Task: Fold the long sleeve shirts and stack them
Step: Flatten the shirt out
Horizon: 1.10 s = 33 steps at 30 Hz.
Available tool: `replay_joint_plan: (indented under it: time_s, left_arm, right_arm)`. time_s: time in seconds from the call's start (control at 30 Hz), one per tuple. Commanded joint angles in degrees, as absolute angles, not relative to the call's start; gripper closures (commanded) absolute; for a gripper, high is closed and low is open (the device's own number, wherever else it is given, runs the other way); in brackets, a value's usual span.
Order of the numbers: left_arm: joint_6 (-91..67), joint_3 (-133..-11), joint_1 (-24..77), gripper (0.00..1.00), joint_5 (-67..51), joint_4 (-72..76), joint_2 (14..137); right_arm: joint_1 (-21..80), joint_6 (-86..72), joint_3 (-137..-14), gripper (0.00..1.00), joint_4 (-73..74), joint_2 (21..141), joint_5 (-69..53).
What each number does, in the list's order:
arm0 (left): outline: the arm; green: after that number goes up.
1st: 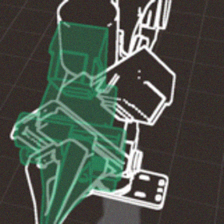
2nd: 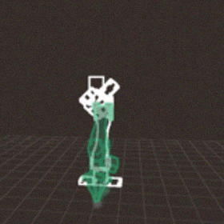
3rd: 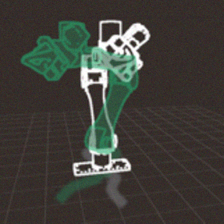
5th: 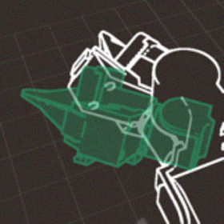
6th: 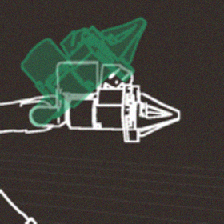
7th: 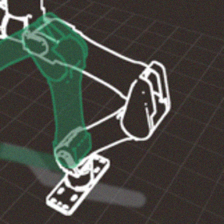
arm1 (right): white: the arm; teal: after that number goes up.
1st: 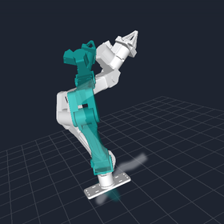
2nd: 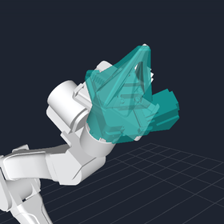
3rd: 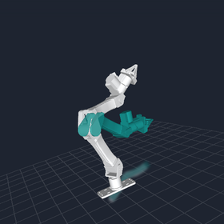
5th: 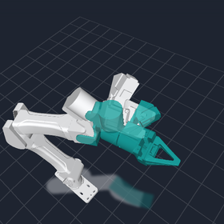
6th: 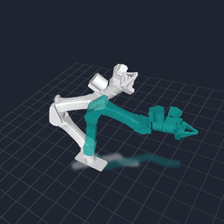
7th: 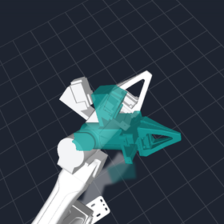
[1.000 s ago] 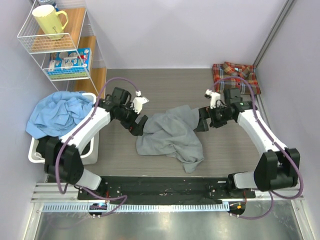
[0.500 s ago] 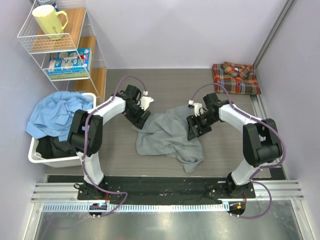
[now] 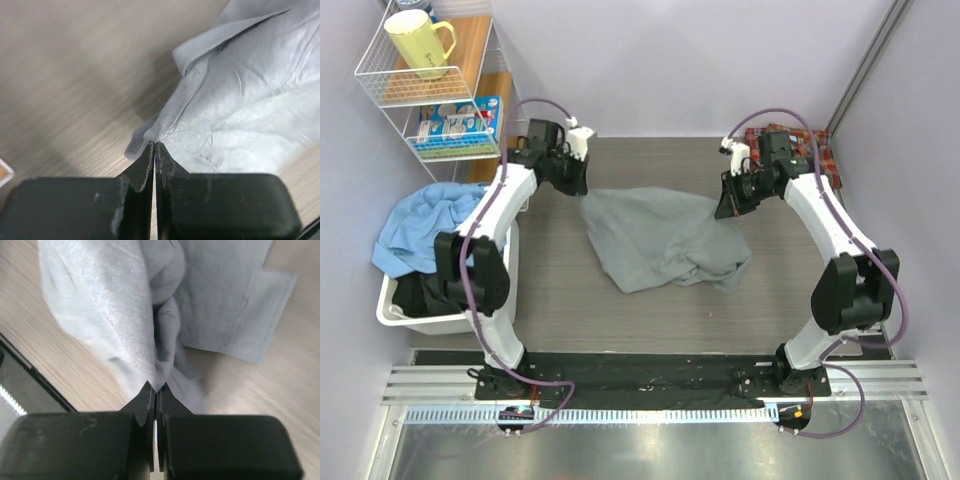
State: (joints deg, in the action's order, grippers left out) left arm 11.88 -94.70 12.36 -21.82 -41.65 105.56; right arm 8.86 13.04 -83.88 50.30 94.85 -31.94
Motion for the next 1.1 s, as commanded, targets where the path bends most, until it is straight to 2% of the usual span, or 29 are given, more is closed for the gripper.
replay_joint_plan:
  time_s: [0.0, 0.23, 0.43, 0.5, 0.53, 0.57, 0.67, 0.87, 1.07]
  left_arm:
    - [7.65, -98.78, 12.66, 1.0, -28.46, -39.82, 94.24]
    - [9.47, -93.44, 15.55, 1.0, -36.03, -43.23, 85.1]
    - [10.9, -82.99, 21.27, 1.0, -29.91, -42.37, 77.44]
    - [10.72, -82.88, 21.18, 0.85, -28.13, -43.49, 78.57]
    - [10.72, -83.23, 21.09, 0.73, -27.43, -43.94, 79.44]
    - [10.37, -83.49, 21.18, 0.48, -26.29, -44.12, 81.54]
    - [6.96, -83.67, 21.18, 0.24, -23.13, -41.4, 86.54]
    - [-5.26, -86.49, 20.05, 0.21, -19.69, -39.73, 99.39]
    - [-8.7, -86.31, 18.64, 0.21, -18.98, -36.66, 109.5]
  right_arm:
    - [9.58, 14.94, -87.46, 0.99, 55.54, 86.76, -31.29]
    - [18.02, 17.49, -66.48, 0.99, 53.62, 72.7, -27.08]
    - [14.34, 21.0, -63.81, 0.99, 53.17, 69.44, -20.57]
    - [14.33, 22.49, -63.72, 0.99, 54.49, 68.91, -21.18]
    - [14.41, 23.81, -62.76, 0.99, 55.8, 68.91, -23.01]
    - [14.5, 24.08, -62.14, 0.99, 56.42, 69.08, -24.16]
    - [17.21, 24.0, -62.05, 0.99, 57.65, 70.92, -27.06]
    - [31.53, 20.14, -60.64, 0.98, 53.18, 75.22, -28.47]
    - [47.88, 16.7, -60.82, 0.85, 45.01, 81.99, -27.87]
